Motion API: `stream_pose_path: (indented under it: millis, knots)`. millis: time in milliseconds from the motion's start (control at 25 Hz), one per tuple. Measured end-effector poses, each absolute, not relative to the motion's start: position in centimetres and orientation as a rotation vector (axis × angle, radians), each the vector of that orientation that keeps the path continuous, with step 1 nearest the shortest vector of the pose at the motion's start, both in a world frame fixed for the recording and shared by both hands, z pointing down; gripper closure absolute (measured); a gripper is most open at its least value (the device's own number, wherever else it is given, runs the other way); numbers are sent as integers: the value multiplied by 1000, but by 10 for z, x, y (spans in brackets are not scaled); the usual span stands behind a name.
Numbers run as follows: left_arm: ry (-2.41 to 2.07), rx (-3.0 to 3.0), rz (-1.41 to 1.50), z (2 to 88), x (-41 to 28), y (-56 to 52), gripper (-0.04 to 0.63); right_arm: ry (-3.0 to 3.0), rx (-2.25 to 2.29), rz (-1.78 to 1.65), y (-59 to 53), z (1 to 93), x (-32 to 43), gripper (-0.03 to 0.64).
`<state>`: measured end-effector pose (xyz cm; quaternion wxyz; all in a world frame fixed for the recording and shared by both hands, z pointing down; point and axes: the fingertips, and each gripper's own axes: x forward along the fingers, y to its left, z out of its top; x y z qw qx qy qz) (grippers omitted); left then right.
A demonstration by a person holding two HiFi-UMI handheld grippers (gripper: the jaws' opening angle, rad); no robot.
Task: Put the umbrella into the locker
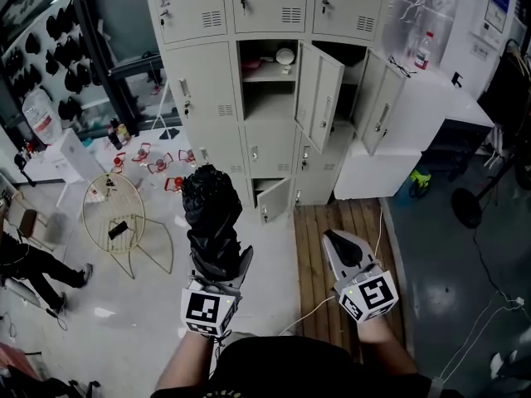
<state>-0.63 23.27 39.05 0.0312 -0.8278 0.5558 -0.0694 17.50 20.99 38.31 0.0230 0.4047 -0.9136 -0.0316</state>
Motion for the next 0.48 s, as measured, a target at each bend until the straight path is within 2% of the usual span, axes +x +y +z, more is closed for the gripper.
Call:
stream_pose_path:
  millis: [480]
  knots:
    - [1724,-2522,-262,397,-7,225,307,-2853,1200,-58,192,394,170,584]
